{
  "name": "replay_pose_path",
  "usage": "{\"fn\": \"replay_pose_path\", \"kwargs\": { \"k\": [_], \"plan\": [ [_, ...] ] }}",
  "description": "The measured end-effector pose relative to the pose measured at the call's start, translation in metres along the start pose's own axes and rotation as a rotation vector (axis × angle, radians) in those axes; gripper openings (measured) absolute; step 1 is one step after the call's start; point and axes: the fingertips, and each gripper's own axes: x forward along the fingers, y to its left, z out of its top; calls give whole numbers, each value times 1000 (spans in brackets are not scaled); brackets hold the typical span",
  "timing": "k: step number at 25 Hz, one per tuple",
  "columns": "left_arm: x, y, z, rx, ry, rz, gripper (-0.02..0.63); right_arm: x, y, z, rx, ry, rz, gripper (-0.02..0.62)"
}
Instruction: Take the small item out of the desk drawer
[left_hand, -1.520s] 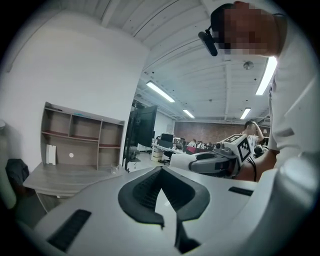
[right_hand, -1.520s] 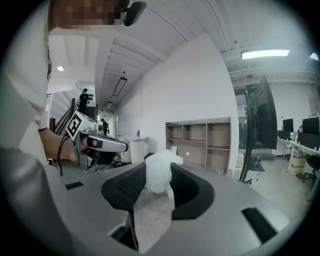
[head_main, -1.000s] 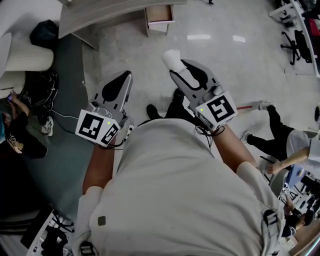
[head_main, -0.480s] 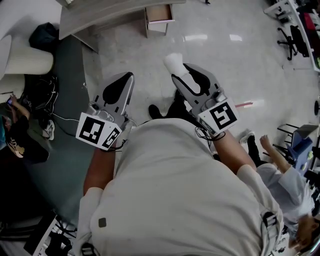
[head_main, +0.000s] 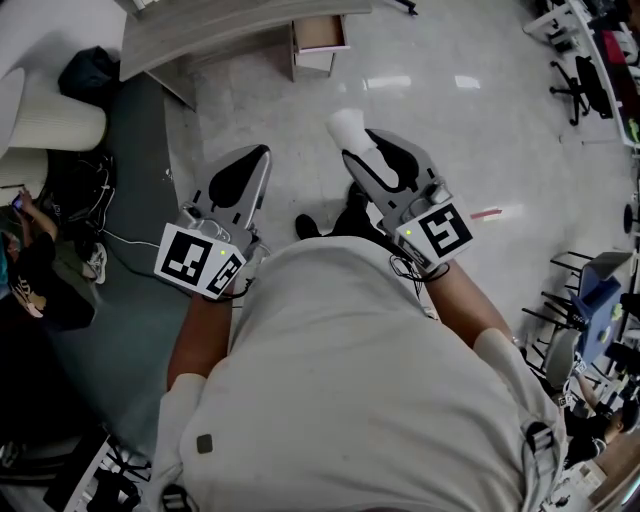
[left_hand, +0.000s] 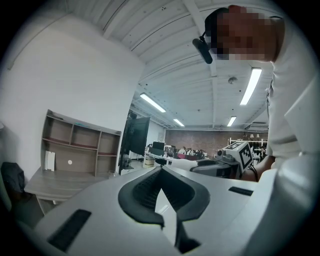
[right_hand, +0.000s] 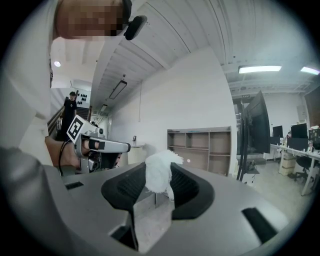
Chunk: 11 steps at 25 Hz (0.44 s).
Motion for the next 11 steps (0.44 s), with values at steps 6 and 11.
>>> {"fn": "replay_pose_path", "kwargs": {
  "k": [6, 11],
  "plan": [
    [1, 5, 2, -2, -9, -1, 15, 6, -3, 1, -3, 2, 4, 160],
    [3, 7, 7, -1, -14, -3, 15, 9, -5, 4, 1, 4, 6, 158]
  ]
}}
